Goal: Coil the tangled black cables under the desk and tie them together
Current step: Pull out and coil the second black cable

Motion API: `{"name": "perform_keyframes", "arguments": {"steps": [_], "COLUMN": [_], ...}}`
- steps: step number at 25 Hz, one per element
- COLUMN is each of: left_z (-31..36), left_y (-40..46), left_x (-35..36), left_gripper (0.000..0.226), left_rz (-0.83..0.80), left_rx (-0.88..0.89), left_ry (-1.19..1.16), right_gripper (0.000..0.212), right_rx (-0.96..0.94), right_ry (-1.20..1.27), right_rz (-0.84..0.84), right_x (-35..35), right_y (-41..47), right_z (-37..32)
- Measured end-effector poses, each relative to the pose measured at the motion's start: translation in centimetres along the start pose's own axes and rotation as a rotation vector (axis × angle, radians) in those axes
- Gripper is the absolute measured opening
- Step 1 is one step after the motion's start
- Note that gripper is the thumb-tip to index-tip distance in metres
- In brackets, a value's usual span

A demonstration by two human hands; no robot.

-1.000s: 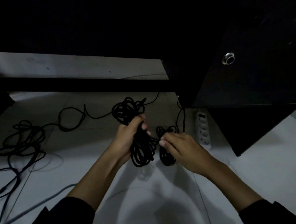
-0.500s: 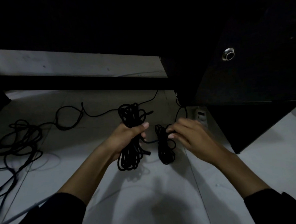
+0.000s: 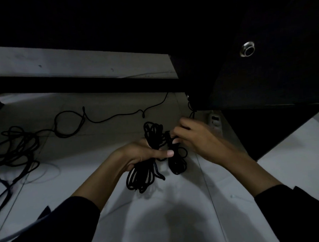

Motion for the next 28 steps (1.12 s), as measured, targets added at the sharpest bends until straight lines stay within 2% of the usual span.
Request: {"name": "perform_keyframes", "arguments": {"steps": [5, 7, 10, 13, 16, 17, 19, 21, 23, 28], "left_z": [-0.7, -1.0, -1.4, -1.9, -2.2, -2.3, -2.1, -1.4, -0.4, 1.1], "left_y": [1.2, 1.7, 2.8, 3.8, 4.1, 4.2, 4.4, 4.4, 4.0, 3.9], "left_x": [0.9, 1.4, 2.0, 2.0, 2.2, 2.4, 3.1, 3.8, 4.2, 4.1], "left_gripper": [0.045, 0.048, 0.036, 0.044, 0.047, 0.046, 0.040, 0.029, 0.019, 0.011], "left_rz": [-0.156, -0.217, -0.229, -0.278, -0.298, -0.297, -0.271, -0.249, -0.253, -0.259], "left_rx": [-0.097, -0.140, -0.215, -0.288, -0.289, -0.256, -0.128, 0.029, 0.149, 0.220], "left_ry": [0.103, 0.219, 0.574, 0.988, 1.120, 1.084, 0.869, 0.591, 0.354, -0.109], "right_gripper": [0.019, 0.023, 0.018, 0.012, 0.011, 0.011, 0.009, 0.003, 0.012, 0.020], "right_rx": [-0.067, -0.127, -0.182, -0.150, -0.050, -0.008, 0.082, 0.228, 0.396, 0.582], "right_ry": [0.043, 0.026, 0.037, 0.199, 0.429, 0.482, 0.597, 0.782, 0.898, 0.854], "right_rz": [-0.048, -0.060, -0.129, -0.215, -0.310, -0.352, -0.414, -0.407, -0.357, -0.290], "right_x": [-0.1, -0.2, 0.7, 2.2, 3.2, 3.5, 3.7, 4.0, 4.6, 5.5], "right_y": [0.6, 0.9, 1.4, 1.3, 1.5, 1.7, 2.1, 2.0, 1.5, 0.4], "right_z": [-0.3, -0.7, -0.8, -0.3, 0.3, 0.6, 1.5, 3.2, 5.0, 7.1]}}
Point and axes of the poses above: each hand's wrist, its own y-axis towards the middle knuckle, its own x-axis out of the palm, z = x × y, the point moved 5 cm from there along y, towards the middle knuckle, and after that the axes turned 7 degrees about -y, right-handed, at the moved point
